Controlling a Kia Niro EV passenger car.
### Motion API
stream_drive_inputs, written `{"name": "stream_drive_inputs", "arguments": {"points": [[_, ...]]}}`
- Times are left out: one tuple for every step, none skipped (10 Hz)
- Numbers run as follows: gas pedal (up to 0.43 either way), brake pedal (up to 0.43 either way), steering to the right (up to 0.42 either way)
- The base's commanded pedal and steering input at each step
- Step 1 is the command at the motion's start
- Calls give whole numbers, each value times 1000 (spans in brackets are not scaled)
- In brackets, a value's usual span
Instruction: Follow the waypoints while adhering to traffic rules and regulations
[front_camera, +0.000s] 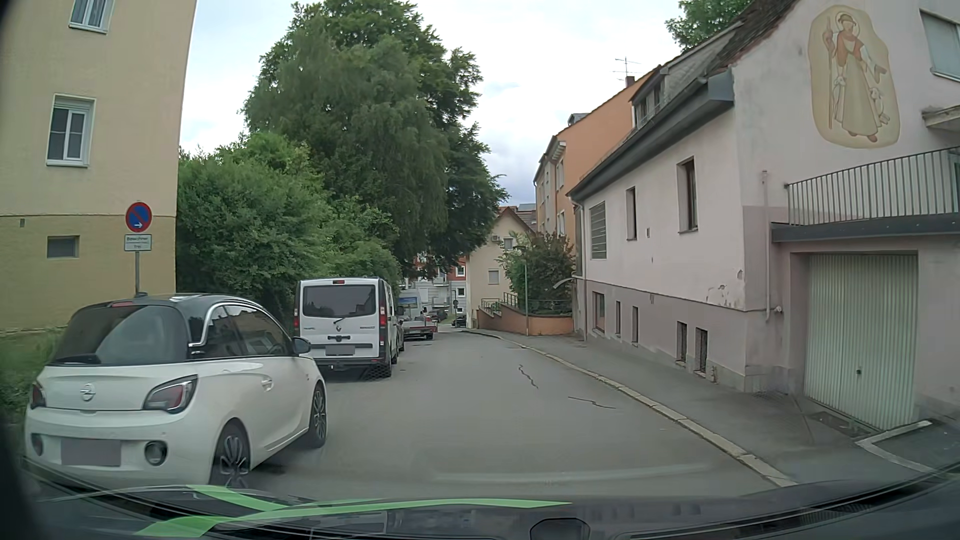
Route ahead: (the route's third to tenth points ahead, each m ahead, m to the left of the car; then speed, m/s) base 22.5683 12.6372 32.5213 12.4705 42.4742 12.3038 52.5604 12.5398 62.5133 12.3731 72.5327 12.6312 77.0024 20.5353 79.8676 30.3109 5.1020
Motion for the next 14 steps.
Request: {"name": "stream_drive_inputs", "arguments": {"points": [[0, 0, -5], [0, 0, -5], [0, 0, -5], [0, 0, -5], [0, 0, -5], [0, 0, -5], [0, 0, -5], [0, 0, -5], [0, 0, -5], [0, 0, -7], [0, 0, -8], [0, 0, -12], [0, 0, -15], [0, 0, -15]]}}
